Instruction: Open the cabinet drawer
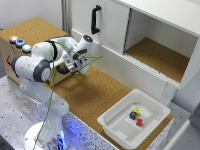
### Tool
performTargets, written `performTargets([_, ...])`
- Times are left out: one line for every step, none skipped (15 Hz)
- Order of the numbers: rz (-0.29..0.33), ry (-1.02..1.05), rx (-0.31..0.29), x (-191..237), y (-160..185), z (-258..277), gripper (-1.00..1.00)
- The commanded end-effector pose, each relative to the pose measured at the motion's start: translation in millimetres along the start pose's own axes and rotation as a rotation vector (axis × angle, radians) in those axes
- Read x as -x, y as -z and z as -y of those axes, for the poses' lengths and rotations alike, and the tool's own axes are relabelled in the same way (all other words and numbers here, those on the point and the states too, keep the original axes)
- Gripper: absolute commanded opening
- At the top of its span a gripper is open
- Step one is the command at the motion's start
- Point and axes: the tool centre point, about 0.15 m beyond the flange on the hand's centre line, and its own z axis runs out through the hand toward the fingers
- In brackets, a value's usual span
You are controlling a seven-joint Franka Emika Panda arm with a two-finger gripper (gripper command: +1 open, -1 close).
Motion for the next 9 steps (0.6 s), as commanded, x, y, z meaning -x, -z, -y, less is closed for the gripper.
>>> performTargets([-0.104,0.033,0.074,4.7,48.9,10.3,1.00])
performTargets([-0.124,0.035,0.084,5.1,60.2,12.9,1.00])
performTargets([-0.151,0.044,0.091,6.0,72.9,17.0,1.00])
performTargets([-0.177,0.058,0.121,7.1,86.2,23.5,1.00])
performTargets([-0.212,0.079,0.131,9.5,103.2,32.2,1.00])
performTargets([-0.238,0.104,0.151,12.0,116.1,41.8,1.00])
performTargets([-0.256,0.131,0.162,14.1,127.1,52.3,1.00])
performTargets([-0.271,0.151,0.166,16.1,135.4,60.9,1.00])
performTargets([-0.282,0.177,0.160,18.3,142.4,71.7,1.00])
